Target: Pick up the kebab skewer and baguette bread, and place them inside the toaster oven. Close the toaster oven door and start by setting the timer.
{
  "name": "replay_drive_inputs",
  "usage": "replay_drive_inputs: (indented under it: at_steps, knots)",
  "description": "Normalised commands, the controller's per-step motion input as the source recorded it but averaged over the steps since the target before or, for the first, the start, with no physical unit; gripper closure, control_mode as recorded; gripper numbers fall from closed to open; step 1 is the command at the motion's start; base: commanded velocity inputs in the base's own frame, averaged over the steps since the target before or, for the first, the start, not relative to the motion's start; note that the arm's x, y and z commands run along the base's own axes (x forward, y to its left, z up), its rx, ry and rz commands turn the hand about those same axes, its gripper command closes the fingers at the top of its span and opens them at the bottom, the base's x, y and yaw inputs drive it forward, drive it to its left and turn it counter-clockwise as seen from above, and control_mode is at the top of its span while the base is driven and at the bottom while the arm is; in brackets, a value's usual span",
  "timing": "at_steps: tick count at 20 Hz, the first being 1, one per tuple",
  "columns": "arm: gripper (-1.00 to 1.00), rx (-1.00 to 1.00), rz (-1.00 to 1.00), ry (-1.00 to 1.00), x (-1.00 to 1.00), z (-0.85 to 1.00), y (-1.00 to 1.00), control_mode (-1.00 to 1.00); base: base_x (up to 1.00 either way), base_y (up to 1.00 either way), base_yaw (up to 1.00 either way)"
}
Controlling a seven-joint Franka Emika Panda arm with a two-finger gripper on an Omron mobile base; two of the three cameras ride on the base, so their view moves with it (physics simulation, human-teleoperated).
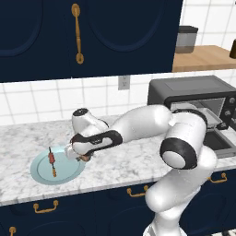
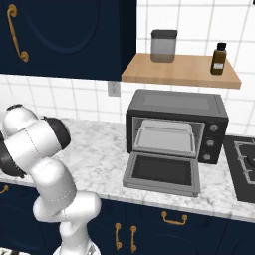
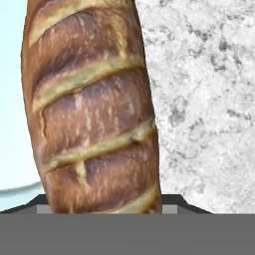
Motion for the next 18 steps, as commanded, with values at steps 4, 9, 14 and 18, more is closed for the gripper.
replay_drive_inputs:
  at_steps: [4,9,14,18]
  knots:
    - [1.0,0.04,0.0,-0.01,-0.77,0.79,-0.97,-1.0,0.0,0.0,0.0]
    - [1.0,0.0,0.0,-0.03,-0.89,0.47,-1.0,-1.0,0.0,0.0,0.0]
    - [1.0,0.0,0.0,-0.03,-0.07,0.61,-1.0,-1.0,0.0,0.0,0.0]
    - [1.0,0.0,-0.01,0.0,0.0,0.52,-1.0,-1.0,0.0,0.0,0.0]
